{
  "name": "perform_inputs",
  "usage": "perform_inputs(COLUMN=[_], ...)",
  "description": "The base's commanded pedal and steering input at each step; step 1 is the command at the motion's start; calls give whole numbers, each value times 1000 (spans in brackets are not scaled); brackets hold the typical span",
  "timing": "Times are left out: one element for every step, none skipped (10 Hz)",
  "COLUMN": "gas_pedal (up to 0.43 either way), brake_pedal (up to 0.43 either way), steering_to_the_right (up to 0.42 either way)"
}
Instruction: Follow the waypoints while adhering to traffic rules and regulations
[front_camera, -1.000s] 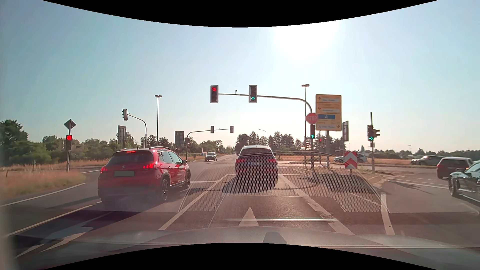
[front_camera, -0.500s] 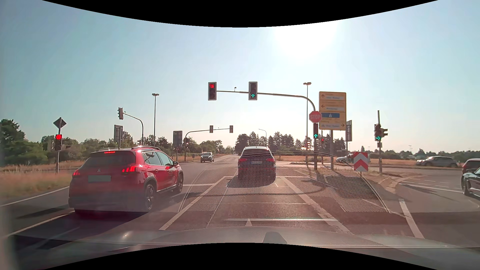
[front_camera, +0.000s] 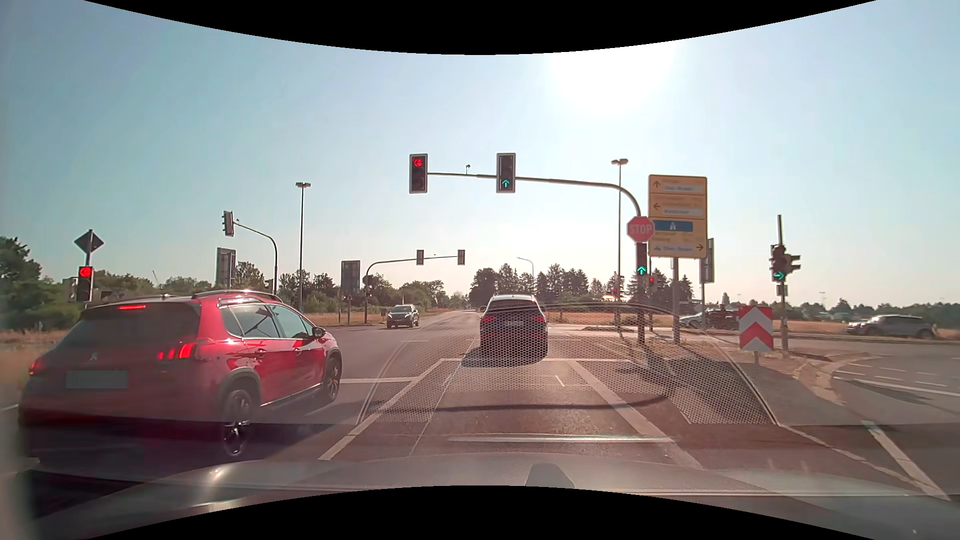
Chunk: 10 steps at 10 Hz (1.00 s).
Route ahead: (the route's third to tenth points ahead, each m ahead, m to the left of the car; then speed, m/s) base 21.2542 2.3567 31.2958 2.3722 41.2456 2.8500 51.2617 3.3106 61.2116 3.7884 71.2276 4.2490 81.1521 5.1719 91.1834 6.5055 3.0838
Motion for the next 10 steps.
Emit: perform_inputs(gas_pedal=[280,280,280,280,280,280,280,280,280,280], brake_pedal=[0,0,0,0,0,0,0,0,0,0], steering_to_the_right=[0,0,0,0,0,0,0,0,-1,0])
